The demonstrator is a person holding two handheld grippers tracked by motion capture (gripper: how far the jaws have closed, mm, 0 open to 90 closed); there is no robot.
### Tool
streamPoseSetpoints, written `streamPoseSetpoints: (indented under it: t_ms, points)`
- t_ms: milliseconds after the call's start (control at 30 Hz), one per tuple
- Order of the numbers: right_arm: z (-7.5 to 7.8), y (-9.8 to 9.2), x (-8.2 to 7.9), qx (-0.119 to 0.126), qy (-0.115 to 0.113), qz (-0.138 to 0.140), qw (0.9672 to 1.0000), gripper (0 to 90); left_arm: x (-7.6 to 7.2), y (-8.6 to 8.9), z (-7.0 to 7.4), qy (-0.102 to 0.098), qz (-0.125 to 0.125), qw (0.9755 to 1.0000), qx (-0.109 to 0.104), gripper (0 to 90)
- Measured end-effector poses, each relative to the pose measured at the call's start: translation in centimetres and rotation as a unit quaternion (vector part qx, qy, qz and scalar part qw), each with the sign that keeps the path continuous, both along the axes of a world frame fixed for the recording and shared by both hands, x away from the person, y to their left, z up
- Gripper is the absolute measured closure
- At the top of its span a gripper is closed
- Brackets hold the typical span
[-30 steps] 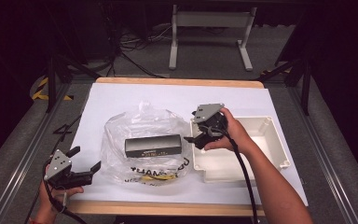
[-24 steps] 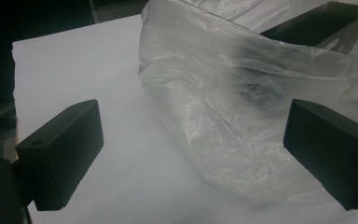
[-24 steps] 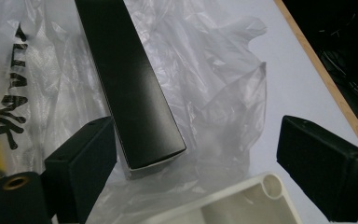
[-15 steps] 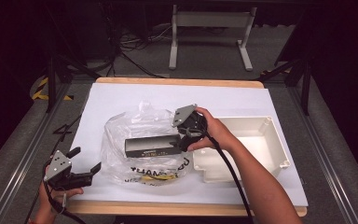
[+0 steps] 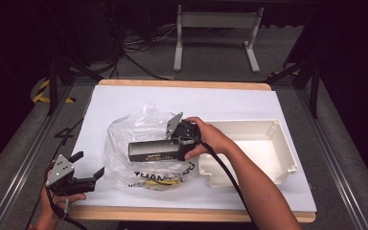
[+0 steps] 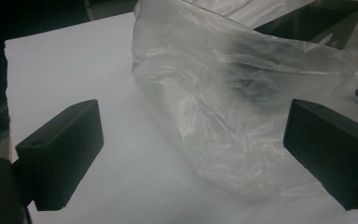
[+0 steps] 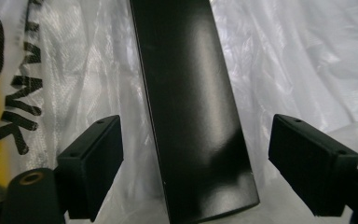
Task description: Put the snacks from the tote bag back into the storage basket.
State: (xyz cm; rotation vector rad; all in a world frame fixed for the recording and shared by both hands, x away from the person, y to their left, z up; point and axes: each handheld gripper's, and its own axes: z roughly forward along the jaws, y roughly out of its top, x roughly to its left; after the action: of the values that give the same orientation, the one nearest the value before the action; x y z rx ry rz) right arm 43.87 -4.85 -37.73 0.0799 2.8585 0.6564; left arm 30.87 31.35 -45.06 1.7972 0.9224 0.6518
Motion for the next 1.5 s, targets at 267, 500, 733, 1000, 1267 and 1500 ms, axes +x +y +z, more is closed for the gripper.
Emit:
streamPoseSetpoints:
  t_ms: [267, 500, 733, 1000, 1267, 1500]
  points:
    - [-1.2, 0.4, 0.6, -0.02, 0.013, -0.009, 0.9997, 23.2, 0.1, 0.0, -0.2, 0.004, 0.001, 1.0, 0.006, 5.8]
    - [-1.3, 0.5, 0.7, -0.02, 0.012, -0.005, 0.9997, 36.6, 0.1, -0.2, -0.3, 0.006, 0.001, 0.9999, 0.016, 5.8]
    - [-1.0, 0.5, 0.4, -0.033, 0.01, 0.017, 0.9993, 41.7, 0.1, 0.0, -0.3, 0.006, 0.003, 0.9999, 0.013, 5.9]
    - [-0.5, 0.3, 0.1, -0.031, 0.003, 0.03, 0.9991, 43.0, 0.2, 0.3, -0.3, 0.009, 0.003, 0.9999, -0.006, 6.3]
    - [-0.2, -0.2, 0.0, -0.014, 0.003, 0.035, 0.9993, 43.1, 0.1, 0.1, -0.4, 0.011, 0.003, 0.9999, 0.002, 6.5]
    - [0.6, -0.6, -0.3, -0.003, -0.021, 0.033, 0.9992, 43.1, 0.3, 0.2, -0.5, 0.018, -0.001, 0.9997, -0.015, 6.5]
